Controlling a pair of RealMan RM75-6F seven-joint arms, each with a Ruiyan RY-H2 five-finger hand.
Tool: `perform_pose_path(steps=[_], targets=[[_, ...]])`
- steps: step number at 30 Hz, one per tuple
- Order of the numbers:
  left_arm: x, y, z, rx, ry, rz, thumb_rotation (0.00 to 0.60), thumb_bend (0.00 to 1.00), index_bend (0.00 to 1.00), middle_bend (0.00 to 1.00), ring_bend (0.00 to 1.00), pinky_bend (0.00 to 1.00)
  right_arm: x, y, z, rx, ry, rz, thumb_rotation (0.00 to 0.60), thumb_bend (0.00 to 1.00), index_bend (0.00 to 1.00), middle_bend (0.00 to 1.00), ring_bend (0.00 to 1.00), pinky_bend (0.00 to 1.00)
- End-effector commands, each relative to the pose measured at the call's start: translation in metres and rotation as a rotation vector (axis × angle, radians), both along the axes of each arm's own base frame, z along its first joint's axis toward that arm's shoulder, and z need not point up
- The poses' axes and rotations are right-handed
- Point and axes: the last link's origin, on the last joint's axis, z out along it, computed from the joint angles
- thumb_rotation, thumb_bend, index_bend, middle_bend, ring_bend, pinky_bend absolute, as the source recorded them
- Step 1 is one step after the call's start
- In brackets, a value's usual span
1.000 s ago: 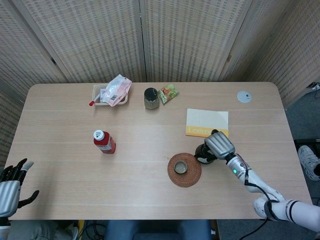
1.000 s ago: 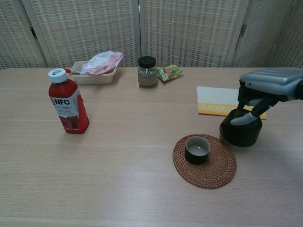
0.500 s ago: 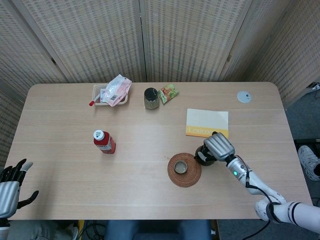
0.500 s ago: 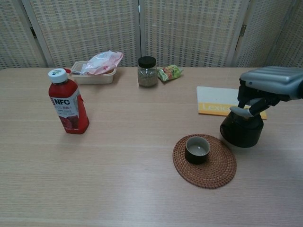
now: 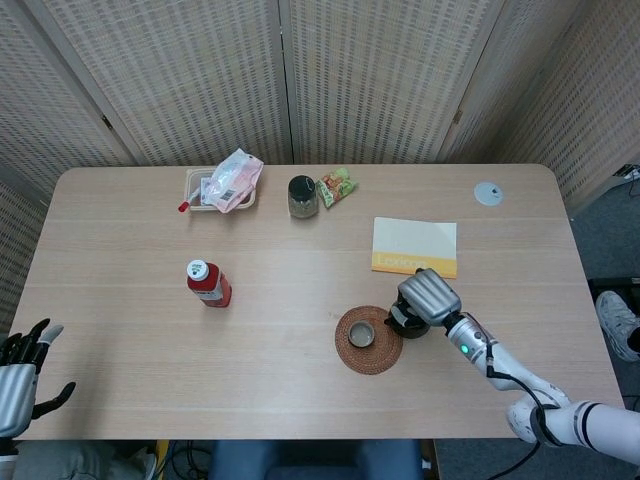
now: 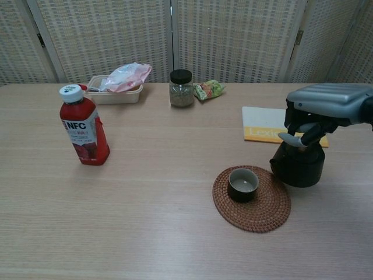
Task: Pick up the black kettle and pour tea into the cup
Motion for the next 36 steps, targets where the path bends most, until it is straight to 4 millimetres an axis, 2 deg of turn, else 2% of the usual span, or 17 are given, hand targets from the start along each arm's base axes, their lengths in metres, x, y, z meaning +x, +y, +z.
perform_pose_path(steps=[1, 10, 26, 36], targets=[[0.0, 0.0, 0.0, 0.001, 0.0, 0.001, 0.6, 0.22, 0.14, 0.06, 0.16, 0.09, 0.002, -0.001, -0.001, 0.003, -0.001, 0.003, 0.407, 0.53, 0.98, 0.98, 0.86, 0.47], [-0.003, -0.002, 0.001, 0.003, 0.001, 0.008, 0.6, 0.22, 0.14, 0.06, 0.16, 0.09, 0.014, -0.003, -0.008, 0.021, 0.002, 0.026, 0.442, 0.54, 0.98, 0.98, 0.86, 0.53], [-0.006, -0.004, 0.001, 0.006, -0.002, 0.017, 0.6, 0.22, 0.14, 0.06, 0.16, 0.09, 0.035, -0.001, -0.019, 0.067, 0.023, 0.093, 0.443, 0.54, 0.98, 0.98, 0.86, 0.53], [-0.006, -0.006, 0.002, 0.011, -0.004, 0.021, 0.6, 0.22, 0.14, 0.06, 0.16, 0.09, 0.048, -0.009, -0.016, 0.068, 0.109, 0.166, 0.443, 0.54, 0.98, 0.98, 0.86, 0.53]])
